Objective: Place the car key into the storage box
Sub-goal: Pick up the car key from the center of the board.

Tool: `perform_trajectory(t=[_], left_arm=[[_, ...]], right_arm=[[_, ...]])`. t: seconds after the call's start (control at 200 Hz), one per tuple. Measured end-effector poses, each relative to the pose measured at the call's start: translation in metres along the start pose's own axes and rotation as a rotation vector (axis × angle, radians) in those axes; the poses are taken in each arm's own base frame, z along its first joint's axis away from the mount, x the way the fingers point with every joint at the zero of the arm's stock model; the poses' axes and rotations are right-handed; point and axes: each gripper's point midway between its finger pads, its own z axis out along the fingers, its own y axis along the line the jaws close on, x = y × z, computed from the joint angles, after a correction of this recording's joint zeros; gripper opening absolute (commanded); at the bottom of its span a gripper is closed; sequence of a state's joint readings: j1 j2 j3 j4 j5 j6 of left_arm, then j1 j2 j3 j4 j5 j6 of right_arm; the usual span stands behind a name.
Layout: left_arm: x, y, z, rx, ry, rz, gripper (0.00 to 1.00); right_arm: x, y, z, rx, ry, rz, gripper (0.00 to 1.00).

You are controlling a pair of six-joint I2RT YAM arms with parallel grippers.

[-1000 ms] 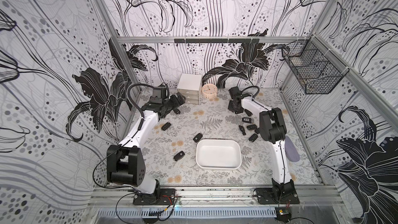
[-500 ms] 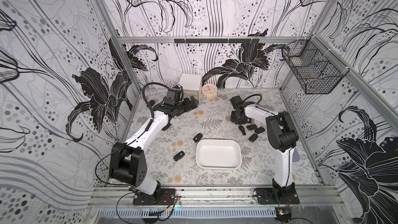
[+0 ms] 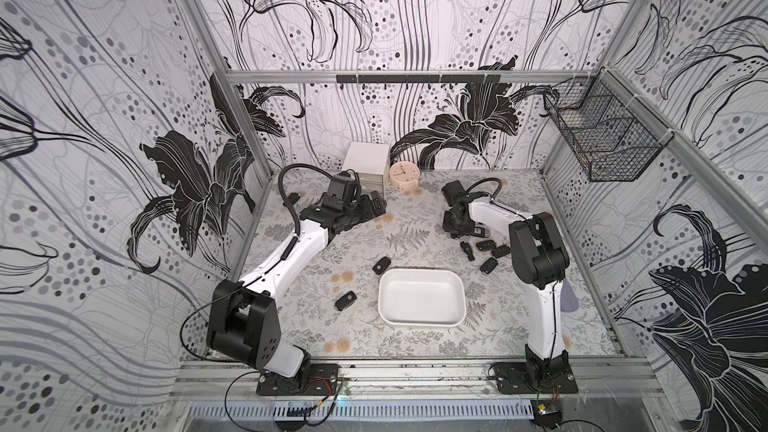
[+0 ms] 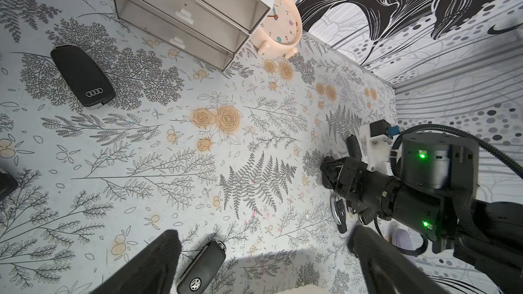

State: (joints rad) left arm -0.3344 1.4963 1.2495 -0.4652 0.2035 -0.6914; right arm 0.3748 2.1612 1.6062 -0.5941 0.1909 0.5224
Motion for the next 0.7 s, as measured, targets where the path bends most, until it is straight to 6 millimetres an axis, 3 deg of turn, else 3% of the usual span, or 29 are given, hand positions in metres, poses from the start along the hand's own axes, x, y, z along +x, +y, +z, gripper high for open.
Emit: perform_trajectory(t=[0.125,0.421,0.546,0.701], left_arm=[[0.01,-0.011,-0.008,0.004,0.01,0.03,0.99],[0.031,-0.026,-0.032,-0.005,0.025,0.083,1.0],[0.029,-0.028,-0.042,0.001,0.01,0.092,1.0],[0.029,-0.029,-0.048,0.007,0.004,0.117,1.0]], right_arm=[[0.0,0.0,0.0,0.0,0.0,-0.015,0.27],[0.009,-0.007,-0.01,0.002,0.001,-0.023,0.26],[0.007,-0.01,-0.034,-0.005,-0.028,-0.019,0.26],[0.007,0.0,-0.082,-0.036,-0.094,-0.031,0.27]])
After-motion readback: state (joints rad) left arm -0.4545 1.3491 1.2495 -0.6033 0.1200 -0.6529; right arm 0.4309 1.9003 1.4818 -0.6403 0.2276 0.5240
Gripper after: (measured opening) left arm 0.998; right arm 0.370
